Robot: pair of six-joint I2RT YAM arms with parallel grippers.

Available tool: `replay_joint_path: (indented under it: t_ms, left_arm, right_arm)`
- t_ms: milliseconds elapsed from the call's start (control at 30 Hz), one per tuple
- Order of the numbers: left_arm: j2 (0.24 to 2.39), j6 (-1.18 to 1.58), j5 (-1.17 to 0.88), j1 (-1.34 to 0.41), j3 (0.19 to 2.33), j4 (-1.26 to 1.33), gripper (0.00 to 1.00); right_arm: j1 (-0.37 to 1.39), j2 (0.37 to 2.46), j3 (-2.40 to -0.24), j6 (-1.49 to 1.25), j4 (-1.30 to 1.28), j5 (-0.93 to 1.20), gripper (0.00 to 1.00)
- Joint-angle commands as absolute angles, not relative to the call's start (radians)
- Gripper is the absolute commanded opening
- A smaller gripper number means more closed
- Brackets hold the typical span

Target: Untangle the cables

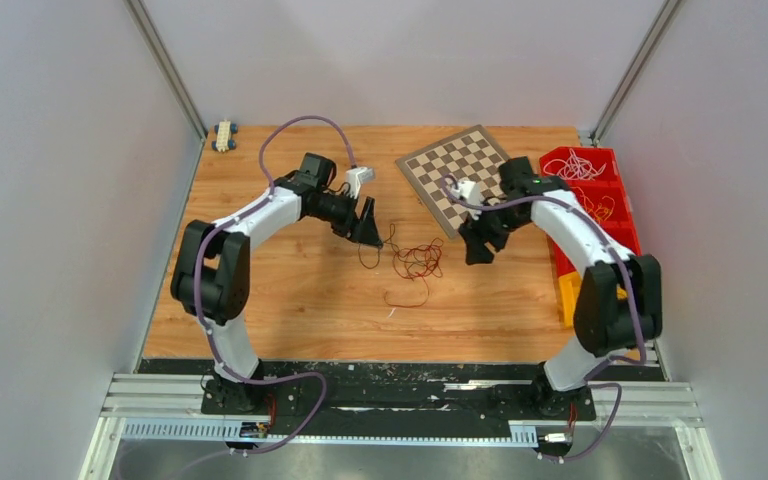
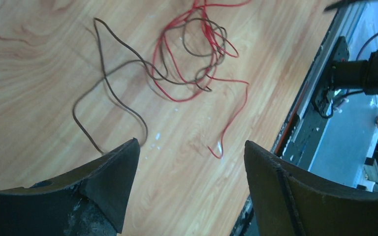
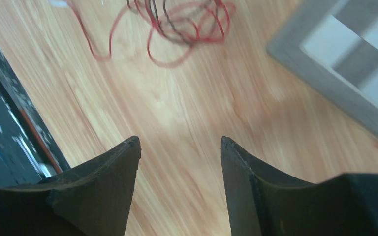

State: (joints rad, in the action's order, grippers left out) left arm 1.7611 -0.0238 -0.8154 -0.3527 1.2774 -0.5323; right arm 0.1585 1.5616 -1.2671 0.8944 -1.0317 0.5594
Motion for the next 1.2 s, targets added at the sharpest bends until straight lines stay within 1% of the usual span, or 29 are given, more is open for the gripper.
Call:
replay_joint_path:
  t_ms: [0,100,300,433,500,567,600,633,667,700,733,767,833,967,1167]
  left_arm:
    - [1.855,0.086,-0.908,-0.349,1.356,-0.381,0.84]
    - [1.907,0.190,-0.927,-0.358,1.362,-0.278,0.80]
    - [2.045,0.344,-0.880,-0.383,1.369,-0.149,0.76]
    - [2.117,0.492,-0.861,-0.386,1.374,-0.052,0.69]
    - [2.136,0.544,-0.852,-0.391,1.365,-0.012,0.63]
    - [2.142,0.562,-0.847,-0.397,1.362,0.015,0.53]
    - [2.141,0.568,-0.847,-0.395,1.360,0.021,0.43]
    - [2.129,0.569,-0.851,-0.391,1.355,0.022,0.36]
    - [2.118,0.567,-0.853,-0.388,1.349,0.025,0.23]
    - [2.090,0.570,-0.858,-0.374,1.330,0.028,0.16]
    - [2.070,0.578,-0.857,-0.362,1.317,0.037,0.04]
    - [2.026,0.582,-0.853,-0.333,1.283,0.042,0.02]
    - [1.957,0.589,-0.847,-0.268,1.235,0.049,0.00]
    - [1.830,0.519,-0.822,-0.123,1.193,-0.029,0.00]
    - [1.705,0.405,-0.797,0.065,1.202,-0.165,0.00]
  right_arm:
    - [0.259,1.708,-1.334,0.507,-0.804,0.612,0.59]
    - [0.289,1.801,-1.344,0.408,-0.728,0.612,0.58]
    - [0.327,1.915,-1.349,0.315,-0.613,0.599,0.59]
    - [0.345,1.942,-1.328,0.270,-0.561,0.611,0.59]
    - [0.362,1.942,-1.299,0.259,-0.529,0.603,0.59]
    - [0.382,1.947,-1.270,0.249,-0.493,0.577,0.53]
    - [0.386,1.949,-1.257,0.247,-0.481,0.556,0.48]
    - [0.387,1.952,-1.245,0.245,-0.471,0.534,0.43]
    - [0.387,1.956,-1.235,0.248,-0.467,0.512,0.38]
    - [0.386,1.956,-1.224,0.259,-0.465,0.485,0.33]
    - [0.385,1.954,-1.209,0.274,-0.466,0.460,0.29]
    - [0.386,1.948,-1.190,0.294,-0.464,0.434,0.25]
    - [0.386,1.933,-1.151,0.323,-0.461,0.393,0.16]
    - [0.385,1.913,-1.085,0.361,-0.460,0.335,0.08]
    - [0.385,1.894,-1.029,0.402,-0.462,0.256,0.00]
